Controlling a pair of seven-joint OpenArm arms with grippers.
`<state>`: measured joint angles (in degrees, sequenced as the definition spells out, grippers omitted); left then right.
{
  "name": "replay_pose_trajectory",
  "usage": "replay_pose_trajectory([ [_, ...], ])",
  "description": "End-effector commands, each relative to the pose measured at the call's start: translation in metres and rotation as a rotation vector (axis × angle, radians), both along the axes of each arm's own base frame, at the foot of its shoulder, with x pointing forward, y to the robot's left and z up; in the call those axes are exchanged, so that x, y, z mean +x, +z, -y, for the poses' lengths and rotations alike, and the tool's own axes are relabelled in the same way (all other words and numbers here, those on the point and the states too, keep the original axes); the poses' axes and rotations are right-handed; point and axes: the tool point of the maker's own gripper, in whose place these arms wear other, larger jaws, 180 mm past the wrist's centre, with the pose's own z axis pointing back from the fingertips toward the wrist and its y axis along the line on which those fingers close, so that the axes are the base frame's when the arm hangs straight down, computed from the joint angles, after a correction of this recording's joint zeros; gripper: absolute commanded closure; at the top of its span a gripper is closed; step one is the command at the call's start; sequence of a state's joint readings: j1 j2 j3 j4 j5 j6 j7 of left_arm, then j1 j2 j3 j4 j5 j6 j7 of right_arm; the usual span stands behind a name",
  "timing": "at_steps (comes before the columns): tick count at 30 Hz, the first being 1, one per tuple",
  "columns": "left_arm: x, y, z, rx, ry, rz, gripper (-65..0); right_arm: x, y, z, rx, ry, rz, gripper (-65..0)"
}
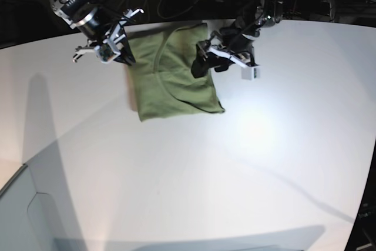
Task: Fold the T-shirt properly
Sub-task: 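Lower the left gripper onto the bundle's edge near the right gripper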
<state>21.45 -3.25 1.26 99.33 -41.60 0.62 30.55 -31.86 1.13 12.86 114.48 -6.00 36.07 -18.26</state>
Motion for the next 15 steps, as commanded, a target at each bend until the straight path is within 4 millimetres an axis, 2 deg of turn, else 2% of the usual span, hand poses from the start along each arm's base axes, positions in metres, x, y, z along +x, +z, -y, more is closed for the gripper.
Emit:
replay_pose_trajectory([
  [1,-0.002,0.003,-0.001,-0.004,-0.009,0.012,-46.5,0.001,0.009,-0.003,0.026,0.007,0.032,-0.1],
  [10,-0.017,-0.023,-0.010,0.021,-0.020,-0.066,-45.1,0.000,0.008,-0.002,0.025,0.006,0.027,-0.1],
  [12,-0.018,-0.026,-0.005,0.014,-0.030,-0.074,-39.4,-0.001,0.008,-0.003,0.027,0.005,0.026,-0.1],
  [15,-0.018,-0.025,0.008,0.004,-0.067,-0.067,-26.6,-0.002,0.007,-0.003,0.027,0.005,0.023,-0.1],
])
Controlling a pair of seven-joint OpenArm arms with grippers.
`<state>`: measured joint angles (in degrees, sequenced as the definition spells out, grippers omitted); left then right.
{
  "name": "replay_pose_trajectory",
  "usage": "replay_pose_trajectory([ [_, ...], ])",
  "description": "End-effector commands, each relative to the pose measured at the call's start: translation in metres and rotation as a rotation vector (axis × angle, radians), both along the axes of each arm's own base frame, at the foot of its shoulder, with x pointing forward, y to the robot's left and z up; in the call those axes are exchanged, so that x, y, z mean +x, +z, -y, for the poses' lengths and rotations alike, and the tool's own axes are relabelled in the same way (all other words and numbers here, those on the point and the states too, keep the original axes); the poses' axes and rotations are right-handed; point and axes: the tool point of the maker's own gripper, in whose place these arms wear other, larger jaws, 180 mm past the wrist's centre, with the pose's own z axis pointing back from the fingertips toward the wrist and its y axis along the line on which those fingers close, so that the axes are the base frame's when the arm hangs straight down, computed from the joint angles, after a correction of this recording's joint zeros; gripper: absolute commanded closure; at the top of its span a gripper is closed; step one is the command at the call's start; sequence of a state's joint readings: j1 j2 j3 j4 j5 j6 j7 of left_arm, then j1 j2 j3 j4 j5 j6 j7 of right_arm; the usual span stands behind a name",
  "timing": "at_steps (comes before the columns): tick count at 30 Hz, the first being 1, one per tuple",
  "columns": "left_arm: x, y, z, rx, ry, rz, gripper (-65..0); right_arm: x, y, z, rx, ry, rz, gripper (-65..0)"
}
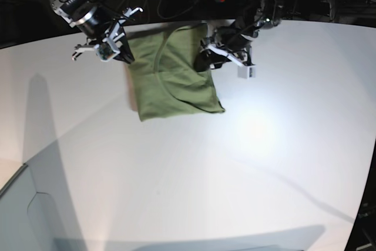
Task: Fold the T-shirt properly
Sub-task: 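Lower the left gripper onto the bundle's edge near the right gripper, then drag the bundle with the left gripper to square it on the table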
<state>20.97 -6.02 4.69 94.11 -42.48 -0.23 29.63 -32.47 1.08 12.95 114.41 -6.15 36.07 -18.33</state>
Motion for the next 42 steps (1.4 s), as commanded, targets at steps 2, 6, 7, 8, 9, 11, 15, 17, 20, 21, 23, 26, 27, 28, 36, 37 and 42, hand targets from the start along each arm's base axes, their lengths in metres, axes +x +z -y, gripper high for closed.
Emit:
replay_pose_trajectory([
  [2,-0.002,0.002,0.003,-0.008,-0.006,0.002,-18.9,-0.002,0.008,-0.003,0.030,0.004,0.024,-0.1],
  [6,-0.002,0.002,0.005,-0.009,-0.012,-0.003,-4.7,-0.003,0.008,-0.003,0.029,0.005,0.021,-0.1],
  [7,-0.002,0.002,0.003,-0.003,-0.012,-0.003,-0.3,-0.004,0.007,-0.003,0.029,0.005,0.019,-0.1],
  [8,-0.002,0.002,0.002,0.002,-0.012,-0.001,0.0,-0.004,0.007,-0.003,0.029,0.005,0.019,-0.1],
  [9,0.000,0.002,0.002,0.003,-0.012,0.002,0.0,-0.004,0.007,-0.003,0.029,0.003,0.019,-0.1],
  [11,0.007,0.004,-0.005,0.030,-0.029,0.022,0.0,-0.003,0.008,0.000,0.023,-0.002,0.022,-0.1],
  [15,0.027,0.012,-0.022,0.082,-0.055,0.073,0.0,-0.001,0.008,0.012,0.005,-0.040,0.025,-0.1],
  [17,0.039,0.016,-0.026,0.109,-0.083,0.097,0.0,0.000,0.009,0.019,-0.005,-0.062,0.029,-0.1],
  [20,0.056,0.017,-0.018,0.162,-0.229,0.091,0.0,0.002,0.010,0.032,-0.019,-0.105,0.034,-0.1],
  [21,0.059,0.014,-0.014,0.182,-0.284,0.078,0.0,0.003,0.010,0.036,-0.022,-0.122,0.036,-0.1],
  [23,0.070,0.012,-0.001,0.224,-0.386,0.076,0.0,0.003,0.010,0.044,-0.029,-0.157,0.037,-0.1],
  [26,0.085,0.013,0.014,0.284,-0.505,0.101,0.0,0.003,0.010,0.055,-0.042,-0.193,0.038,-0.1],
  [27,0.093,0.017,0.020,0.302,-0.538,0.121,0.0,0.003,0.010,0.058,-0.047,-0.199,0.038,-0.1],
  [28,0.098,0.019,0.024,0.319,-0.567,0.135,0.0,0.002,0.010,0.061,-0.053,-0.206,0.038,-0.1],
  [36,0.131,0.034,0.064,0.510,-0.845,0.249,0.0,-0.004,0.011,0.093,-0.095,-0.311,0.033,-0.1],
  [37,0.136,0.036,0.067,0.539,-0.876,0.265,0.0,-0.005,0.011,0.097,-0.100,-0.324,0.032,-0.1],
  [42,0.137,0.034,0.091,0.737,-1.100,0.392,0.0,-0.009,0.011,0.110,-0.118,-0.369,0.028,-0.1],
])
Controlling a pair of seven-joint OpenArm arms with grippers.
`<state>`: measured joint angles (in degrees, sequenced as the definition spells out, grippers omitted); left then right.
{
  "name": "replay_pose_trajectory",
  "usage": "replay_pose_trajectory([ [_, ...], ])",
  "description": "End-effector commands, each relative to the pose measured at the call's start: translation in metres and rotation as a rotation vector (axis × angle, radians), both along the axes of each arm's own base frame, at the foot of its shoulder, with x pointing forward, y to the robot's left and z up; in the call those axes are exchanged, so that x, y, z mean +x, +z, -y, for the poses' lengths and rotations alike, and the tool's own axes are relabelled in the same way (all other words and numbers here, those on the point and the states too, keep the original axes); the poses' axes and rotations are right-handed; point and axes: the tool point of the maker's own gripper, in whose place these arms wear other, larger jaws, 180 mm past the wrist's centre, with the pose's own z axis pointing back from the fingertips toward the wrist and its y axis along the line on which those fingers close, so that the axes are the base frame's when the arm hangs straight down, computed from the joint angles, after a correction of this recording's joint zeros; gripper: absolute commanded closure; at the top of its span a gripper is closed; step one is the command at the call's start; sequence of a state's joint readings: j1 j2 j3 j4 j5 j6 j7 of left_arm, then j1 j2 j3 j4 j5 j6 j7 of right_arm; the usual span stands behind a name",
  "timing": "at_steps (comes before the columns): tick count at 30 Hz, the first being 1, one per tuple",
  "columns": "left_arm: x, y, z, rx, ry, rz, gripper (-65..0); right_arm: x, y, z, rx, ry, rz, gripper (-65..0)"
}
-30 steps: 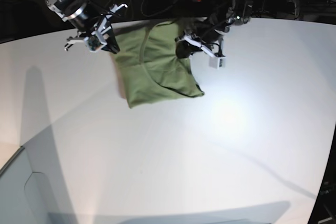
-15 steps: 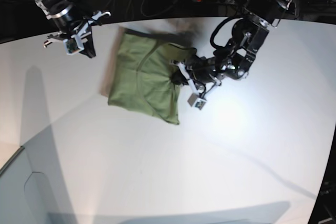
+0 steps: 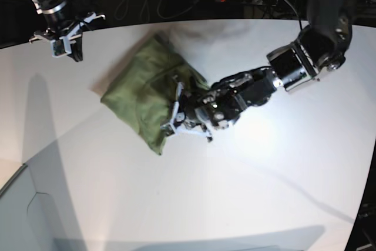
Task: Fold the T-shirt properly
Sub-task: 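Drag the bundle with the left gripper to square it on the table, then release the bundle and withdraw the left gripper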
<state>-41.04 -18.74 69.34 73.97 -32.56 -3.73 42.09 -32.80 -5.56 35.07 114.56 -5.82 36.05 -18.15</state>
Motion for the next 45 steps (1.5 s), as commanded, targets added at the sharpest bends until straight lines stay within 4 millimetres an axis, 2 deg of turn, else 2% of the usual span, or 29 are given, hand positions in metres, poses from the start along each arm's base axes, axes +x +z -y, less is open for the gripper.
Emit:
replay_pose_trajectory([
  [1,0.007,0.017,0.017,-0.021,-0.085,0.058,0.0,0.002,0.010,-0.002,0.005,0.010,0.039,-0.1],
  [6,-0.022,0.003,0.037,0.142,-0.513,0.174,0.0,0.000,0.009,0.000,0.013,-0.021,0.037,-0.1],
  [7,-0.021,0.001,0.037,0.182,-0.555,0.208,0.0,-0.001,0.008,-0.001,0.021,-0.031,0.037,-0.1],
  [9,-0.015,0.002,0.039,0.235,-0.594,0.278,0.0,-0.001,0.008,-0.002,0.026,-0.035,0.037,-0.1],
  [13,-0.011,0.009,0.053,0.212,-0.655,0.364,0.0,0.004,0.010,-0.004,0.031,-0.032,0.051,-0.1],
  [21,0.003,0.020,0.056,0.225,-0.651,0.426,-0.3,0.007,0.011,-0.005,0.032,-0.030,0.058,-0.1],
  [23,0.004,0.020,0.054,0.226,-0.649,0.424,-9.0,0.007,0.011,-0.005,0.032,-0.030,0.058,-0.1],
  [25,0.004,0.021,0.054,0.227,-0.649,0.430,-21.2,0.007,0.011,-0.005,0.032,-0.030,0.058,-0.1],
  [27,0.005,0.022,0.053,0.227,-0.650,0.433,-30.7,0.007,0.011,-0.005,0.032,-0.030,0.058,-0.1],
  [29,0.005,0.023,0.054,0.227,-0.650,0.435,-36.2,0.007,0.011,-0.005,0.033,-0.029,0.059,-0.1],
  [30,0.007,0.025,0.053,0.223,-0.642,0.438,-36.4,0.007,0.011,-0.005,0.033,-0.029,0.059,-0.1],
  [35,0.032,0.060,0.049,0.143,-0.516,0.497,-36.4,0.007,0.011,-0.007,0.036,-0.022,0.057,-0.1],
  [37,0.042,0.081,0.048,0.101,-0.467,0.540,-36.4,0.009,0.010,-0.015,0.050,-0.004,0.060,-0.1],
  [41,0.049,0.118,0.044,0.025,-0.396,0.618,-36.4,0.018,0.012,-0.033,0.080,0.041,0.078,-0.1],
  [45,0.047,0.136,0.019,0.000,-0.329,0.667,-36.4,0.034,0.019,-0.046,0.102,0.076,0.119,-0.1],
])
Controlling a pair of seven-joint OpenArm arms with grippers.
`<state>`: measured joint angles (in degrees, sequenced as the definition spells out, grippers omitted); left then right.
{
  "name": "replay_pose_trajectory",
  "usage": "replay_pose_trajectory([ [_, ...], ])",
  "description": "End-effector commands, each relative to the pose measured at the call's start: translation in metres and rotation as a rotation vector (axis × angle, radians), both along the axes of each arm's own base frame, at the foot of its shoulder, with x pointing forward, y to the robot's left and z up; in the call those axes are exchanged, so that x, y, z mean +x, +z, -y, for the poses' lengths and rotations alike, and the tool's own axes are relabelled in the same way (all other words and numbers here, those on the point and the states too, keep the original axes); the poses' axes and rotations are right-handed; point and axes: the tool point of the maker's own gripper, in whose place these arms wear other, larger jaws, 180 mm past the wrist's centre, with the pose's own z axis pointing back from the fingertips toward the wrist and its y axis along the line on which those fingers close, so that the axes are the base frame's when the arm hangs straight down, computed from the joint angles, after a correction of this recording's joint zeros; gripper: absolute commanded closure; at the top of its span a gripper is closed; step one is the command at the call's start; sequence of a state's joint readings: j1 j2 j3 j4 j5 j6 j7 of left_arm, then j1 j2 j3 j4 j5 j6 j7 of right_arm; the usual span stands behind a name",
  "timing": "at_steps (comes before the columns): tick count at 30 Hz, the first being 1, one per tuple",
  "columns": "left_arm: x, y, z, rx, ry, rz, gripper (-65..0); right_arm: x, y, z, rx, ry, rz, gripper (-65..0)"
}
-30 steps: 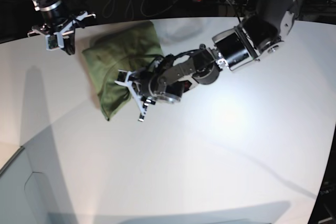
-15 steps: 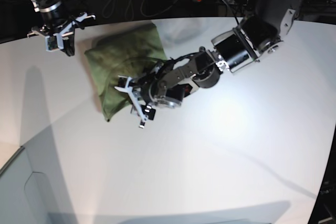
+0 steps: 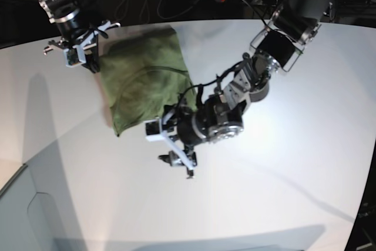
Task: Fold the T-shirt properly
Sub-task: 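Release the bundle and withdraw the left gripper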
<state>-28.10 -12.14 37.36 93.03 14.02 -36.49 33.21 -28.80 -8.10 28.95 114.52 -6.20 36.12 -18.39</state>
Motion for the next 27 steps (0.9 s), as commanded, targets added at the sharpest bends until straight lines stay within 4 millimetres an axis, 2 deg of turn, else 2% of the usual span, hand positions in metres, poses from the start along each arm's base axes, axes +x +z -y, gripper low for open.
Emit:
replay_pose_trajectory([
  [1,0.005,0.017,-0.005,-0.032,0.016,0.042,-36.4,0.008,0.012,-0.005,0.016,0.018,0.057,-0.1],
  [4,0.005,0.018,-0.047,-0.051,0.118,0.049,-36.4,0.021,0.016,-0.011,0.020,0.034,0.070,-0.1],
  [8,0.006,0.018,-0.118,-0.109,0.335,0.038,-36.4,0.032,-0.003,-0.010,0.040,0.025,0.021,-0.1],
  [12,-0.003,0.018,-0.199,-0.148,0.581,0.045,-36.4,0.027,-0.031,-0.008,0.078,0.019,-0.042,-0.1],
  [16,-0.019,0.013,-0.266,-0.144,0.774,0.044,-36.4,0.016,-0.054,-0.007,0.100,0.015,-0.107,-0.1],
  [20,-0.033,0.014,-0.308,-0.163,0.893,0.048,-36.4,0.001,-0.069,-0.008,0.132,0.003,-0.145,-0.1],
  [23,-0.043,0.017,-0.325,-0.230,0.943,0.039,-36.4,-0.009,-0.074,-0.012,0.146,0.006,-0.157,-0.1],
  [27,-0.054,0.016,-0.336,-0.286,0.978,0.021,-36.4,-0.016,-0.077,-0.013,0.153,0.002,-0.172,-0.1],
])
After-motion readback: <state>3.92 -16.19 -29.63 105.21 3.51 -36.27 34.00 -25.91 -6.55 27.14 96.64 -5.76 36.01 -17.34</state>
